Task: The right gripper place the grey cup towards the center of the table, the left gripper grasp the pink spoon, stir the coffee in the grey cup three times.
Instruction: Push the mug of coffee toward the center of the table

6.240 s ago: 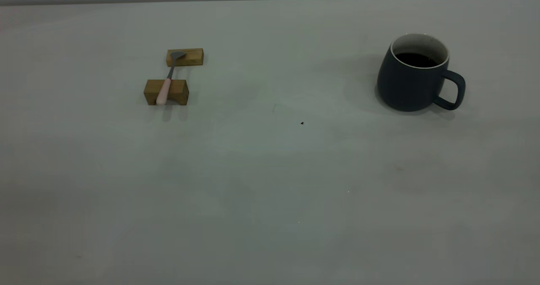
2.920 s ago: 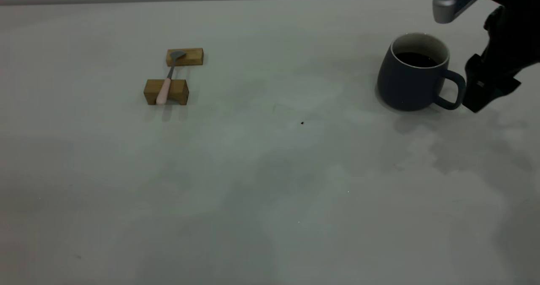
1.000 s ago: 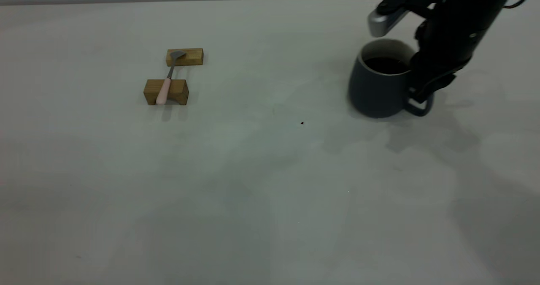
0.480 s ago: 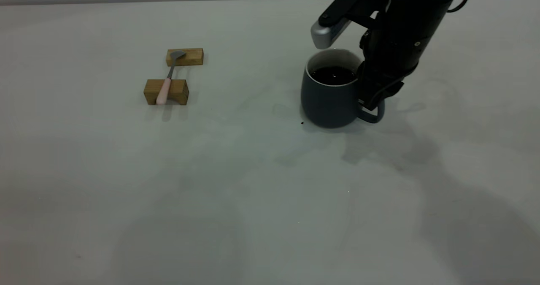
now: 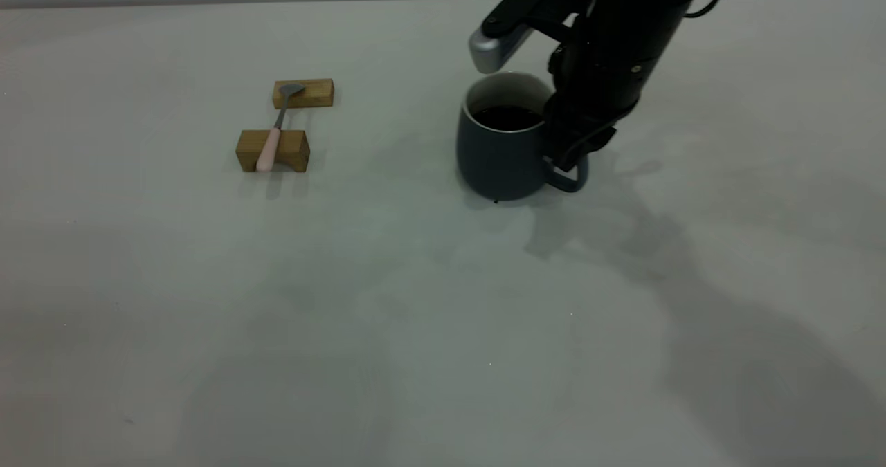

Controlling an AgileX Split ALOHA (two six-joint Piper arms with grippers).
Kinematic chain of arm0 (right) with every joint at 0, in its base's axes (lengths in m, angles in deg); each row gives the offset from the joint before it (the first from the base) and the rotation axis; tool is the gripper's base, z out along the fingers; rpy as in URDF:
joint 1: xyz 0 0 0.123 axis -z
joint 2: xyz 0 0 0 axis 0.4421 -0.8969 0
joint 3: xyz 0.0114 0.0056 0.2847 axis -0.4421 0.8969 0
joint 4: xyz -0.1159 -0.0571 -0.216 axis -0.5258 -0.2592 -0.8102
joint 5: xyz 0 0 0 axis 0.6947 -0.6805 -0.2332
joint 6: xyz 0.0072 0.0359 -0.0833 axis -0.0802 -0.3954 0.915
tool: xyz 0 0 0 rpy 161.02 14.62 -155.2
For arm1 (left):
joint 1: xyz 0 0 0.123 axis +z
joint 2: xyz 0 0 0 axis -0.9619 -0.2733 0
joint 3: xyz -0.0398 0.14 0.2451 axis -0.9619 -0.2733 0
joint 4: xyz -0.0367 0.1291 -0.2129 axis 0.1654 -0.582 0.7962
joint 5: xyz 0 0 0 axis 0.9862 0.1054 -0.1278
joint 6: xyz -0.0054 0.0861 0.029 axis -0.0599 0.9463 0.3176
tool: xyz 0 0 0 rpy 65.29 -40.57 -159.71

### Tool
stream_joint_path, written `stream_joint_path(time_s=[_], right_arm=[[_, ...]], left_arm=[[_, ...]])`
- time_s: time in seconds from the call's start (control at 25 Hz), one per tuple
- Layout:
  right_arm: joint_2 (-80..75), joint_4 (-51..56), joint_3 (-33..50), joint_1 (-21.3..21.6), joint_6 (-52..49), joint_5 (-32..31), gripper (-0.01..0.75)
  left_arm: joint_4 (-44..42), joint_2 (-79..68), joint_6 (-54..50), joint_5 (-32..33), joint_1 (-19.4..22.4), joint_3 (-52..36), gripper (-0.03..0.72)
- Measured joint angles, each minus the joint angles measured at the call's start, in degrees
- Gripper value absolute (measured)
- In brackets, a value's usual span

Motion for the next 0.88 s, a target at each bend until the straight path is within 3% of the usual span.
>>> stream_joint_path(time_s=[0.36,0.44,0.56,0.68,0.76,0.88], right_arm=[[-0.5,2.1,-0.5,-0.2,-0.5,0.7,0.208],[-0.7,2.5,-0.5,-0.3,-0.5,1.3,0.291],[-0.5,2.5,-0.5,-0.3,-0.5,0.8,0.497],[1.8,0.7,-0.5,-0.3,-0.5,-4.1,0.673],[4.5,-1.8,-0.5,-0.3,-1.1,-8.4,0.714],[10.0,-4.9,-0.5,-0.3,-4.7,-15.4,0.718]], left_arm=[[0.0,0.0,0.0,0.0,0.0,0.0,0.339],[0.0,0.0,0.0,0.0,0.0,0.0,0.339],[0.0,0.0,0.0,0.0,0.0,0.0,0.339],[0.0,0.0,0.0,0.0,0.0,0.0,0.339],[0.0,0.0,0.0,0.0,0.0,0.0,0.339],[0.0,0.0,0.0,0.0,0.0,0.0,0.339]])
